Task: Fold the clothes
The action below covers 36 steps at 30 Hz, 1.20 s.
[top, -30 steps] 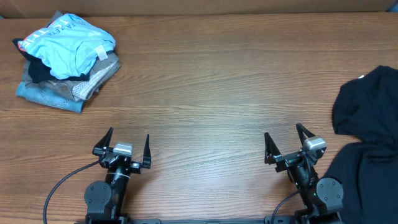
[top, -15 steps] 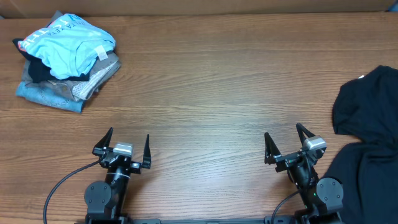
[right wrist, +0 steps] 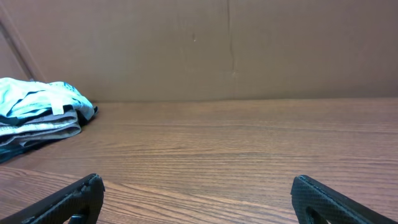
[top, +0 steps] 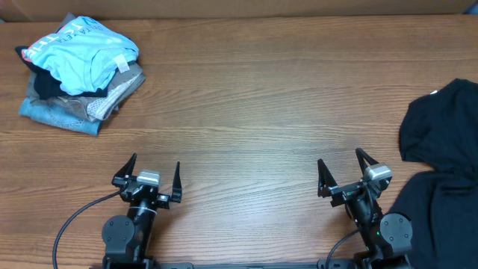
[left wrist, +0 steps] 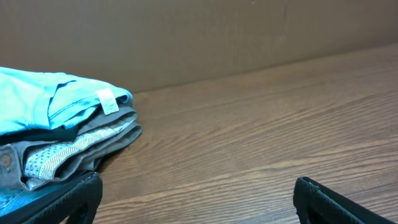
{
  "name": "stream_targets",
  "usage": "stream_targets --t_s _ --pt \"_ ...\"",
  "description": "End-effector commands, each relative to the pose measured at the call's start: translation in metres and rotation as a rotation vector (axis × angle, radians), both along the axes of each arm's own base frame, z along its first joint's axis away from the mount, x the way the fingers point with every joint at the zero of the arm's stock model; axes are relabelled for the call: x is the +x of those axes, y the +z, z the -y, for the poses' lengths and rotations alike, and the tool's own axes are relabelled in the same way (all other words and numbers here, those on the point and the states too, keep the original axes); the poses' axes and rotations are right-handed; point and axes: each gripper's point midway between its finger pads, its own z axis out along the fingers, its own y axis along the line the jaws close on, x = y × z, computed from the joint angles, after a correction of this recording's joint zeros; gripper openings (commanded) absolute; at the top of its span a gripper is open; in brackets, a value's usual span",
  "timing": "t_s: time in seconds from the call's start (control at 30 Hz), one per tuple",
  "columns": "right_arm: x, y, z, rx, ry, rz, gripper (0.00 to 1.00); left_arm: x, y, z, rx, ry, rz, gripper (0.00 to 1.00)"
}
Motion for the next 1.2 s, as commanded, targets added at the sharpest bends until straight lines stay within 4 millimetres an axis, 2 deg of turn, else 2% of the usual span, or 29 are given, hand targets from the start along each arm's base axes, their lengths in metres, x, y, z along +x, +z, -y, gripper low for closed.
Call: stream_targets --t_s 0.0,0.4,0.53,0.63,0.73,0.8,0.93,1.07,1.17 --pt "0.001 -0.001 0.002 0.001 -0.010 0.005 1.00 0.000 -0.003 0.000 0.013 0.003 -0.009 1.00" --pt "0.001 0.001 0.002 0.003 -0.010 0.015 1.00 0.000 -0.003 0.000 0.013 0.002 -0.009 1.00" --pt "0.001 0.004 0.002 0.005 -0.010 0.025 1.00 0.001 0.003 -0.001 0.038 0.004 0.022 1.00" --pt "-0.001 0.003 -0.002 0.009 0.012 0.022 1.00 -0.001 -0.004 0.005 0.016 -0.026 -0.010 1.00" --pt "-0.007 0.005 -0.017 0.016 0.108 0.026 1.00 -0.003 0.004 0.018 -0.078 -0.095 0.002 1.00" --pt "-0.009 0.008 -0.020 0.076 0.128 0.001 1.00 -0.006 0.010 0.031 -0.154 -0.168 0.007 1.00" --pt "-0.014 0.023 -0.019 0.200 0.126 -0.064 1.00 -0.015 0.045 0.048 -0.269 -0.279 0.071 1.00" --pt "-0.025 0.048 -0.015 0.193 0.106 -0.124 1.00 -0.023 0.092 0.044 -0.277 -0.266 0.133 1.00" --pt "-0.028 0.067 -0.014 0.179 0.096 -0.185 1.00 -0.025 0.115 0.038 -0.282 -0.223 0.095 1.00"
